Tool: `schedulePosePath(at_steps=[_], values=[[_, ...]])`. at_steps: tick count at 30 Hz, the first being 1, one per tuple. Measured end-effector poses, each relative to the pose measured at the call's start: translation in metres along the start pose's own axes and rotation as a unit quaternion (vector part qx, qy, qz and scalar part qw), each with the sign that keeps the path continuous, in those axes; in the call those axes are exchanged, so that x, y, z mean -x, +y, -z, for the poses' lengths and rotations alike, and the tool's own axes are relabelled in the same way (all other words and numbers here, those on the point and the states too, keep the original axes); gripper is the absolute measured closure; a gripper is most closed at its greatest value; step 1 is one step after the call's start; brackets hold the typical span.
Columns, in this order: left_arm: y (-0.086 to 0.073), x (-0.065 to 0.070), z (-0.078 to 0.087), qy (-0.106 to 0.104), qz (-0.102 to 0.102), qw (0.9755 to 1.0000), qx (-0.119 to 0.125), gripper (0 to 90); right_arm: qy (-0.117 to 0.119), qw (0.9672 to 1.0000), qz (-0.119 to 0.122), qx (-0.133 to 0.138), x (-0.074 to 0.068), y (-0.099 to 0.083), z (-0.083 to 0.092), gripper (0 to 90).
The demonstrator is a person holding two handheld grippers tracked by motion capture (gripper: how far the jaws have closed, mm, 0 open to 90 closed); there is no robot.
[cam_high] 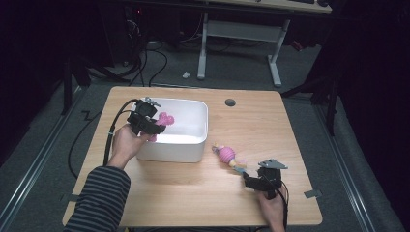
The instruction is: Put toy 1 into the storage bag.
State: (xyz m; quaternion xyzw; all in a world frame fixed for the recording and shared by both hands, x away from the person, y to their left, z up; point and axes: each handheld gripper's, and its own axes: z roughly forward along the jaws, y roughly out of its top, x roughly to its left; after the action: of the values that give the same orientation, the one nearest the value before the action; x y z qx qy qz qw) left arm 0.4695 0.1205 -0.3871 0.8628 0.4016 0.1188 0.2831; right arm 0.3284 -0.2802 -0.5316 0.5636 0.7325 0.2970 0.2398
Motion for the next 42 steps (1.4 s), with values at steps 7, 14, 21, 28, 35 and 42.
schedulePosePath(at_steps=[7,14,21,28,35,42], values=[[-0.001,-0.001,0.002,-0.008,0.011,0.9999,-0.002,50.6,0.0,1.0,0.0,0.0,0.0,0.0,0.0,15.3],[-0.002,-0.001,0.018,-0.003,0.016,0.9993,0.034,44.9,0.002,1.0,0.001,0.0,0.0,0.0,0.0,15.4],[-0.011,0.003,0.044,0.008,0.008,0.9957,0.092,40.0,0.002,1.0,0.002,0.001,0.0,0.0,0.0,15.4],[-0.026,0.007,0.071,0.01,0.011,0.9914,0.13,38.9,0.002,1.0,0.002,0.0,0.0,0.0,0.0,15.4],[-0.041,0.01,0.084,0.011,0.014,0.9886,0.149,37.4,0.002,1.0,0.002,0.0,0.0,0.0,0.0,15.4],[-0.058,0.012,0.092,0.008,0.019,0.9861,0.165,37.1,0.002,1.0,0.002,0.0,0.0,0.0,0.0,15.4]])
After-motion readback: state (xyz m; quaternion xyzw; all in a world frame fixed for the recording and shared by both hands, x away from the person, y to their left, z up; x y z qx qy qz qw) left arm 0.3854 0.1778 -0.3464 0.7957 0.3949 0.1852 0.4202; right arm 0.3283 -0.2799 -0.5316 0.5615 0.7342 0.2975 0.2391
